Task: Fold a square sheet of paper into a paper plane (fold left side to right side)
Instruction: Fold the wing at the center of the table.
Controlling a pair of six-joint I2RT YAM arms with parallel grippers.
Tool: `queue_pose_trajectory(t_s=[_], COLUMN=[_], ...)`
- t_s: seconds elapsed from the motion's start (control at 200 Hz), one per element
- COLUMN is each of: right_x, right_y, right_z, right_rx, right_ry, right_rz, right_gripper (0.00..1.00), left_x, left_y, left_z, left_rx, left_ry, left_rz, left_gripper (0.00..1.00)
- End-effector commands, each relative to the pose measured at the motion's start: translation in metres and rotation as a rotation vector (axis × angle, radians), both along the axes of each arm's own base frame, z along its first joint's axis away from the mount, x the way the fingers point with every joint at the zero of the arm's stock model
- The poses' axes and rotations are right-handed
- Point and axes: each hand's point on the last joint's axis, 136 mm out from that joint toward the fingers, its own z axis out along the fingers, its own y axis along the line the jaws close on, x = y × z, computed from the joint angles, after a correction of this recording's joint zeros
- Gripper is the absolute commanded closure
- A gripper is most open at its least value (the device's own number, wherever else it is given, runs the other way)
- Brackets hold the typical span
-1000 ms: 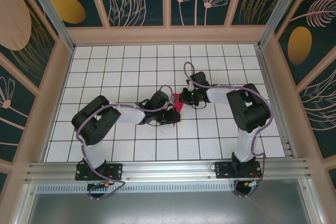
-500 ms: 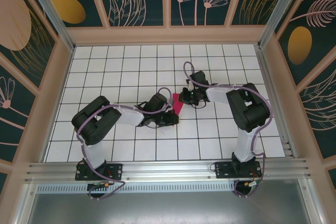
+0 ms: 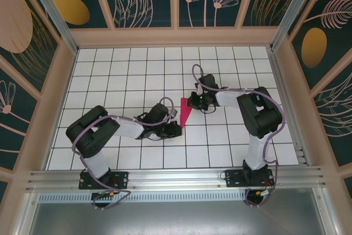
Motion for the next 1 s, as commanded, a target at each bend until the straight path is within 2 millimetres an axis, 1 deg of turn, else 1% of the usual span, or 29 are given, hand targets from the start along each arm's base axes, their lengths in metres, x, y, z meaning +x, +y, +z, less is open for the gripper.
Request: queue_pose_trajectory(t_s=[0.0, 0.07, 0.145, 0.17, 0.18, 0.195, 0.32, 0.425, 0.505, 0.586, 0.686, 0.741, 0.816, 0.896, 0.996], right_x=[-0.01, -0.01, -0.01, -0.01, -0.01, -0.011, -0.011, -0.011, -0.011, -0.01, -0.002, 0.004, 0.007, 0.001, -0.017], right_y=[-0.024, -0.023, -0.023, -0.022, -0.023, -0.023, -0.021, -0.021, -0.02, -0.016, -0.006, -0.004, -0.008, -0.011, -0.008], right_z=[-0.041, -0.04, -0.039, -0.039, -0.039, -0.039, -0.038, -0.038, -0.036, -0.029, -0.002, 0.017, 0.037, 0.05, 0.053], right_rx=[-0.122, -0.119, -0.117, -0.116, -0.116, -0.117, -0.112, -0.111, -0.103, -0.076, -0.002, 0.014, 0.01, -0.007, 0.008], right_ry=[0.077, 0.075, 0.074, 0.073, 0.073, 0.074, 0.074, 0.073, 0.071, 0.055, -0.007, -0.053, -0.103, -0.129, -0.121], right_rz=[-0.039, -0.037, -0.038, -0.037, -0.037, -0.038, -0.035, -0.035, -0.031, -0.024, -0.001, 0.001, 0.001, 0.013, 0.034], right_gripper=[0.96, 0.95, 0.96, 0.96, 0.96, 0.95, 0.95, 0.95, 0.96, 0.95, 0.96, 0.96, 0.97, 0.99, 0.99], left_x=[0.002, 0.013, 0.025, 0.029, 0.031, 0.033, 0.051, 0.06, 0.058, 0.053, 0.047, 0.044, 0.039, 0.036, 0.033], left_y=[-0.01, -0.018, -0.023, -0.024, -0.024, -0.024, -0.024, -0.02, -0.017, -0.012, -0.003, 0.002, 0.006, 0.009, 0.009], left_z=[0.029, 0.043, 0.045, 0.049, 0.042, 0.039, 0.031, 0.013, -0.003, -0.017, -0.031, -0.038, -0.044, -0.047, -0.05], left_rx=[-0.045, -0.061, -0.045, -0.046, -0.031, -0.021, 0.009, 0.065, 0.099, 0.123, 0.154, 0.171, 0.179, 0.191, 0.197], left_ry=[-0.018, -0.052, -0.073, -0.085, -0.073, -0.069, -0.087, -0.084, -0.064, -0.042, -0.018, -0.007, 0.004, 0.005, 0.009], left_rz=[-0.023, -0.031, -0.029, -0.027, -0.025, -0.023, 0.002, 0.019, 0.018, 0.019, 0.031, 0.039, 0.043, 0.045, 0.04], left_gripper=[0.92, 0.91, 0.91, 0.91, 0.91, 0.91, 0.9, 0.9, 0.9, 0.9, 0.91, 0.93, 0.95, 0.98, 0.99])
